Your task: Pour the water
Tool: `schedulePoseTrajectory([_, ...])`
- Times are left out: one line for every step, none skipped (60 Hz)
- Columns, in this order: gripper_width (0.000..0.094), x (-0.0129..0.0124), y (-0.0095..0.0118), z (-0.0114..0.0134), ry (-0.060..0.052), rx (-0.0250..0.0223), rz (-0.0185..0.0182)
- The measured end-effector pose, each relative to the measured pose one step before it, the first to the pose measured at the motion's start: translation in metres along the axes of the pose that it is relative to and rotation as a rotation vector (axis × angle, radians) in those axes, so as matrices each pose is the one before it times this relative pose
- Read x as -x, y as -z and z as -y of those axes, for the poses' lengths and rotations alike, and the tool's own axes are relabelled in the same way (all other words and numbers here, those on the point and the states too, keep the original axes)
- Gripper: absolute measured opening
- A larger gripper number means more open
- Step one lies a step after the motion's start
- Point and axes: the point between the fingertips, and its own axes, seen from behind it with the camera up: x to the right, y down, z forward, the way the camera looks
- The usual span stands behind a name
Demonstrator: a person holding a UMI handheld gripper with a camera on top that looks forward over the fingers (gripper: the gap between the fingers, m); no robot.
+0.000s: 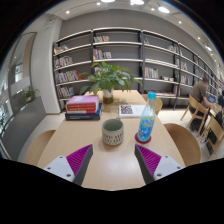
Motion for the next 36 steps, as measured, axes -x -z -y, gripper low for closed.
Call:
schedulePoseTrajectory([0.0864, 0.00386, 0.00429, 0.00464, 0.0067, -0.00659, -0.00003])
schedulePoseTrajectory([0.0864, 0.00335, 0.00420, 0.00515, 0.0068, -0.00702, -0.00091])
schedulePoseTrajectory([0.0864, 0.00264, 0.00395, 0.00548, 0.0068, -0.00855, -0.00186])
schedulePoseTrajectory([0.0867, 0.00235, 0.00404, 0.00572, 0.0065, -0.00941, -0.00259])
schedulePoseTrajectory([0.0865, 0.00198, 0.00342, 0.00573, 0.0053, -0.00936, -0.00323])
schedulePoseTrajectory([0.0863, 0.00162, 0.00363, 0.00590, 0.0038, -0.00905, -0.00358])
schedulePoseTrajectory([0.0864, -0.00112, 0.00256, 0.00705, 0.0027, -0.00653, -0.00024])
schedulePoseTrajectory([0.0860, 0.00306, 0.00326, 0.00653, 0.0010, -0.00610, -0.00300])
schedulePoseTrajectory([0.0857, 0.00157, 0.00366, 0.00407, -0.0001, -0.00507, -0.00196])
schedulePoseTrajectory([0.0859, 0.00129, 0.00280, 0.00429, -0.0009, -0.00349, -0.00170])
schedulePoseTrajectory([0.0859, 0.00112, 0.00299, 0.00417, -0.0015, -0.00295, -0.00191])
schedulePoseTrajectory([0.0860, 0.00127, 0.00285, 0.00442, -0.0017, -0.00354, -0.00194])
schedulePoseTrajectory([0.0862, 0.00103, 0.00239, 0.00418, -0.0026, -0.00375, -0.00147])
schedulePoseTrajectory([0.0859, 0.00094, 0.00192, 0.00395, -0.0037, -0.00317, -0.00125])
schedulePoseTrajectory([0.0860, -0.00148, 0.00181, 0.00284, -0.0038, -0.00325, -0.00019])
schedulePoseTrajectory([0.0861, 0.00093, 0.00153, 0.00265, -0.0050, -0.00303, 0.00033])
schedulePoseTrajectory([0.0859, 0.00126, 0.00160, 0.00384, -0.0039, -0.00058, -0.00133])
schedulePoseTrajectory([0.0861, 0.00092, 0.00159, 0.00201, -0.0030, -0.00108, -0.00166])
schedulePoseTrajectory([0.0864, 0.00032, 0.00159, 0.00222, -0.0017, -0.00004, -0.00295])
schedulePoseTrajectory([0.0862, 0.00058, 0.00103, 0.00175, -0.0008, 0.00023, -0.00271])
schedulePoseTrajectory([0.0861, 0.00051, 0.00116, 0.00135, -0.0005, 0.00096, -0.00198])
schedulePoseTrajectory([0.0858, 0.00078, 0.00103, 0.00124, 0.0000, 0.00168, -0.00148])
schedulePoseTrajectory([0.0857, -0.00146, 0.00256, 0.00077, -0.0001, 0.00074, 0.00010])
schedulePoseTrajectory([0.0857, 0.00051, 0.00121, 0.00149, -0.0008, 0.00116, -0.00200])
schedulePoseTrajectory([0.0858, 0.00010, 0.00124, 0.00118, -0.0009, 0.00151, -0.00227])
schedulePoseTrajectory([0.0857, 0.00017, 0.00131, 0.00070, -0.0012, 0.00242, -0.00212])
schedulePoseTrajectory([0.0855, 0.00026, 0.00143, 0.00081, -0.0004, 0.00267, -0.00225])
schedulePoseTrajectory([0.0858, 0.00015, 0.00110, 0.00093, 0.0004, 0.00172, -0.00169])
schedulePoseTrajectory([0.0856, 0.00044, 0.00113, 0.00138, 0.0009, -0.00001, -0.00061])
schedulePoseTrajectory([0.0856, 0.00044, 0.00114, 0.00155, 0.0011, -0.00184, -0.00018])
schedulePoseTrajectory([0.0859, 0.00042, 0.00119, 0.00206, 0.0014, -0.00387, -0.00016])
schedulePoseTrajectory([0.0859, 0.00014, 0.00095, 0.00193, 0.0010, -0.00489, -0.00090])
schedulePoseTrajectory([0.0859, -0.00006, 0.00126, 0.00193, 0.0009, -0.00333, -0.00096])
schedulePoseTrajectory([0.0859, -0.00042, 0.00136, 0.00128, 0.0013, -0.00161, -0.00194])
schedulePoseTrajectory([0.0858, -0.00206, -0.00075, -0.00101, 0.0013, -0.00226, -0.00072])
schedulePoseTrajectory([0.0857, -0.00050, 0.00052, 0.00067, 0.0010, -0.00009, -0.00172])
